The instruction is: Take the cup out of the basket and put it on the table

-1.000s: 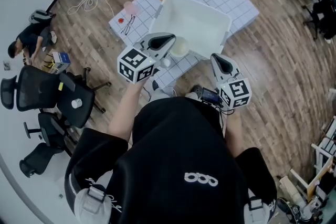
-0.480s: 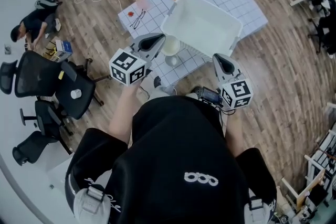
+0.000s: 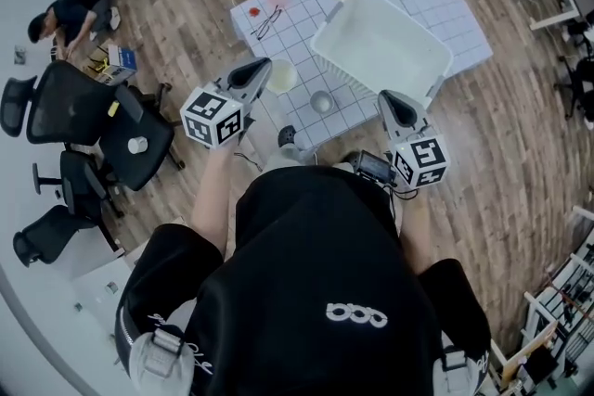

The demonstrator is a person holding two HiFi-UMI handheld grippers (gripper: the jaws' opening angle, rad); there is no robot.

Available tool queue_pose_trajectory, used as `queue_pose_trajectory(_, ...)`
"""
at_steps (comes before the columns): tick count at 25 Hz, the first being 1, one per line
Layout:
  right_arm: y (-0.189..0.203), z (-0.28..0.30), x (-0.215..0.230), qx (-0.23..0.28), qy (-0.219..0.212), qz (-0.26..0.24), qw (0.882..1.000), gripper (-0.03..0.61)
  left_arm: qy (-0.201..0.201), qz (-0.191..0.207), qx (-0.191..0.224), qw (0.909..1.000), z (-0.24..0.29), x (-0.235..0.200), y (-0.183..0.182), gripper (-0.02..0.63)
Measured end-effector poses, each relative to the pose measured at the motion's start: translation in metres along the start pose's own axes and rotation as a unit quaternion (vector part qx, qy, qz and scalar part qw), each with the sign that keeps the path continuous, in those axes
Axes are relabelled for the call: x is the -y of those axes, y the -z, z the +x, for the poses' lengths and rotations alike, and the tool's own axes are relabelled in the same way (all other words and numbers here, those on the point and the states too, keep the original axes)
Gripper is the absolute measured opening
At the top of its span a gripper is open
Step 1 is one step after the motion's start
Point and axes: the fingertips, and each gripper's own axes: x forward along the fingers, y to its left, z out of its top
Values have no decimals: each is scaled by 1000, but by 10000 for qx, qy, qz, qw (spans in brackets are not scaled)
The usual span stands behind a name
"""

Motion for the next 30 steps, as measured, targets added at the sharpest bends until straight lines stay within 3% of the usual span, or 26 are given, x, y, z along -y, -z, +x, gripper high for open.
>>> queue_pose_trajectory(16, 3, 19, -13, -44, -55, 51, 10000, 25, -243, -287, -472, 9982, 24, -38, 84, 17)
queue_pose_trajectory(30, 18, 13, 0, -108, 102, 139, 9998, 25, -202, -251, -587, 9978, 34, -33, 87, 17)
